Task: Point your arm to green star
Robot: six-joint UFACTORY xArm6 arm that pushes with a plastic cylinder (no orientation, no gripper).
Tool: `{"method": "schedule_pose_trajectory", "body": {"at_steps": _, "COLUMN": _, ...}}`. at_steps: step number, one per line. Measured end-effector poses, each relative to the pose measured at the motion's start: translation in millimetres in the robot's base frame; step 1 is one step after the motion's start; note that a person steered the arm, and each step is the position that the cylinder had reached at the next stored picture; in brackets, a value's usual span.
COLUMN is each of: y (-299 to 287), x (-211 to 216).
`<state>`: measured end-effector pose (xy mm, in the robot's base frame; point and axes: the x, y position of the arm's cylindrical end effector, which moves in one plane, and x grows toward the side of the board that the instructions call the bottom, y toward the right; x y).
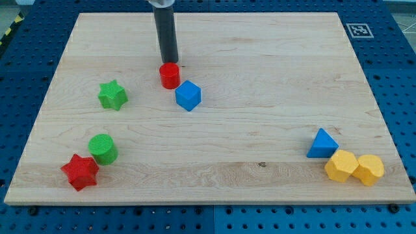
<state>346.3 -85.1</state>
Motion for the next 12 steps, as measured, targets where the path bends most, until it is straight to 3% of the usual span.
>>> {"method": "schedule_pose_trajectory", "body": {"at_steps": 2, "y": -1.3, "x": 21.0}}
{"method": "schedule_pose_trajectory", "body": {"at_steps": 8, "y": 48.4, "x": 6.6}}
{"method": "schedule_pose_trajectory", "body": {"at_steps": 10, "y": 34.3, "x": 5.9}}
{"method": "schedule_pose_trajectory", "body": {"at_steps": 12, "y": -18.3, "x": -4.1}}
